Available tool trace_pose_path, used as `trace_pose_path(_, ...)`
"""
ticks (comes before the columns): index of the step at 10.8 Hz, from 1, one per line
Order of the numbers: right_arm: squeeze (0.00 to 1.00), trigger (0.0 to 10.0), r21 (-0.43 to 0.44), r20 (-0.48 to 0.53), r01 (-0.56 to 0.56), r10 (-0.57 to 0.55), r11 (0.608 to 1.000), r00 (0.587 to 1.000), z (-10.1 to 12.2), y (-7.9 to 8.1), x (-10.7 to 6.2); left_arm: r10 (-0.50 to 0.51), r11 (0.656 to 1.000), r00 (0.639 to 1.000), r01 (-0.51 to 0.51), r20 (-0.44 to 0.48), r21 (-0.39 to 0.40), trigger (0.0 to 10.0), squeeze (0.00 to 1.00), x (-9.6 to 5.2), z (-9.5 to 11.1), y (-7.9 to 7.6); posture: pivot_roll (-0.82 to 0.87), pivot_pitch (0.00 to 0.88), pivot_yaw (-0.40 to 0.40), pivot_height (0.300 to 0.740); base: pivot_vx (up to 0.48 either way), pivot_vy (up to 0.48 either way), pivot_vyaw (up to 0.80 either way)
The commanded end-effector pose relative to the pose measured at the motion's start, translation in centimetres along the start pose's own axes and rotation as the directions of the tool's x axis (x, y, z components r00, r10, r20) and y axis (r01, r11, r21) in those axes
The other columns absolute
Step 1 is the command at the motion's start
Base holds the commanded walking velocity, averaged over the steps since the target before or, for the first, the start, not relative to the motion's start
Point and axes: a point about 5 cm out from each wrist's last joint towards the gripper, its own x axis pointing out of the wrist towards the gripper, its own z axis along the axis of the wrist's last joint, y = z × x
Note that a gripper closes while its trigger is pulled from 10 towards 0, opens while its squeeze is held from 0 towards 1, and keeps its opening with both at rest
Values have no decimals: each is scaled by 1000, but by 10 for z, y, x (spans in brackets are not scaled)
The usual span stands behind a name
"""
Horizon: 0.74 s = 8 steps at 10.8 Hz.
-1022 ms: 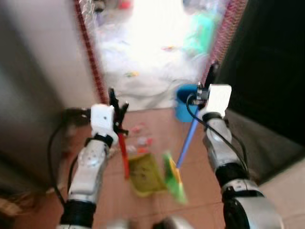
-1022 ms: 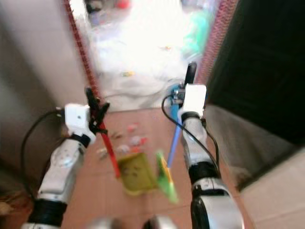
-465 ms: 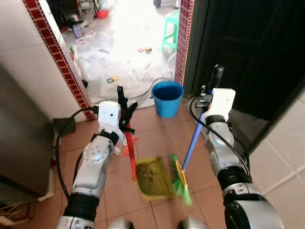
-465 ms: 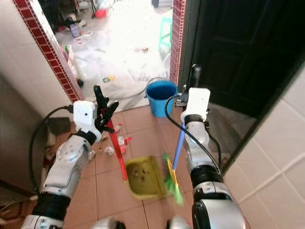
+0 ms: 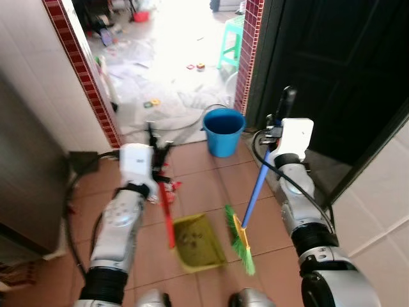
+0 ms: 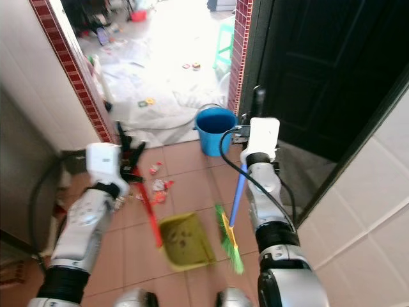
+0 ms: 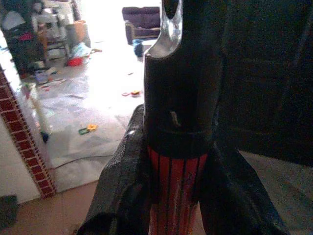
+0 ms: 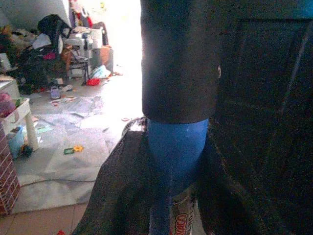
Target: Sweep floor
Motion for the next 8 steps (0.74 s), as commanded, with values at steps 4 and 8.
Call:
trace_pose_path(4,0,10000,24,47,-71,70,997,996,17,12,9,29,999,990,-32,138,22,10000,0,3,29,7,-54,24,-38,740,281,0,0)
trace_pose_path(8,0,10000,300,116,-200,172,933,978,47,24,19,5,1000,992,-6,125,9,10000,0,8,25,-4,-86,33,-29,740,304,0,0)
